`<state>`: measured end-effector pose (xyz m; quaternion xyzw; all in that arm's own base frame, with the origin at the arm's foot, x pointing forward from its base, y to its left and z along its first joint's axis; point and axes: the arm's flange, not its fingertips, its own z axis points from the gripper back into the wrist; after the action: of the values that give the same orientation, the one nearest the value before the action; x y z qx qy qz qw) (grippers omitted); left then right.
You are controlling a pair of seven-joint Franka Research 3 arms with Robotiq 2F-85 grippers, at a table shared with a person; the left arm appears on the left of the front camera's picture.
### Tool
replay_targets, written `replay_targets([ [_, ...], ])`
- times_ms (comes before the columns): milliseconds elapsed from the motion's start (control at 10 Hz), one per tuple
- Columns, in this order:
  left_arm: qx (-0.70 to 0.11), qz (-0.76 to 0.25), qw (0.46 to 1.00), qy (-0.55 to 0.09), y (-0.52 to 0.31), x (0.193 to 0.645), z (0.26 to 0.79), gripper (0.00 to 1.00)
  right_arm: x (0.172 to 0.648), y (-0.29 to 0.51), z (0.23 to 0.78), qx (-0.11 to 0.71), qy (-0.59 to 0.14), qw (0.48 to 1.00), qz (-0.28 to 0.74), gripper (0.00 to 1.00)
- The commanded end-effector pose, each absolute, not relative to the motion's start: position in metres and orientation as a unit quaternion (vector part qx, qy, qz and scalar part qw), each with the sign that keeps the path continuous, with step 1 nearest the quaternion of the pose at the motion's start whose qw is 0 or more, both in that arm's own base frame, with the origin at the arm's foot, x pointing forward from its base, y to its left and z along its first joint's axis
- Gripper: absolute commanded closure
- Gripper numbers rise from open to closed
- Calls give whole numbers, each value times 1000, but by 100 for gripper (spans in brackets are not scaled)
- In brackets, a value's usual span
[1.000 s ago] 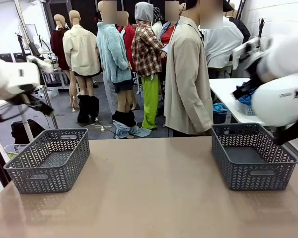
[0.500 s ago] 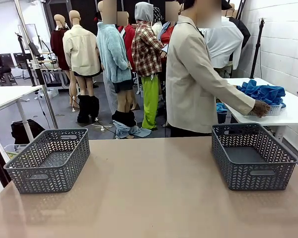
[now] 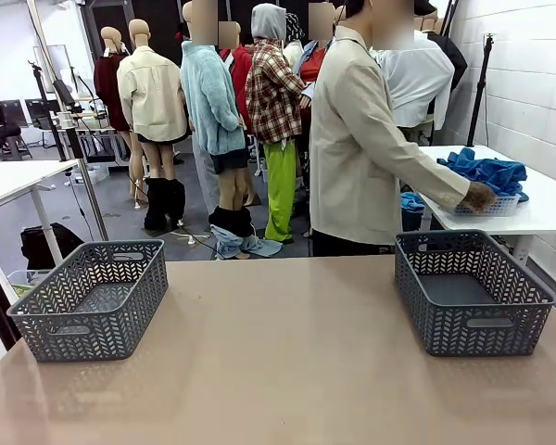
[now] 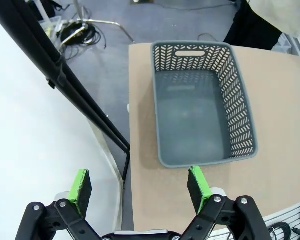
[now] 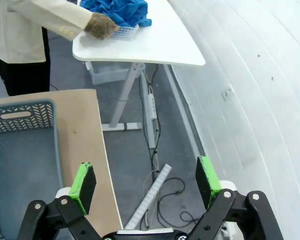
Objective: Sort the tops and bottoms.
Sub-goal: Lift clothes from the center of the table with your left hand.
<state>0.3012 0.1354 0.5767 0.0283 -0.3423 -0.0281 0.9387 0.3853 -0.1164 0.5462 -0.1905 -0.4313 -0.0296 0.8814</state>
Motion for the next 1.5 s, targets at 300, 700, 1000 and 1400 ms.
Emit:
replay_targets([
  [300,33,-29,939,-342,136,301,577,0,385,-116,546,-195,-430,881,-22,0],
  [700,33,-29,939,-342,136,301,577,0,385,-116,546,-195,-430,881,-22,0],
  [1000,33,-29,939,-342,136,301,577,0,385,-116,546,-195,-430,881,-22,0],
  [1400,33,-29,939,-342,136,301,577,0,385,-116,546,-195,-430,881,-22,0],
])
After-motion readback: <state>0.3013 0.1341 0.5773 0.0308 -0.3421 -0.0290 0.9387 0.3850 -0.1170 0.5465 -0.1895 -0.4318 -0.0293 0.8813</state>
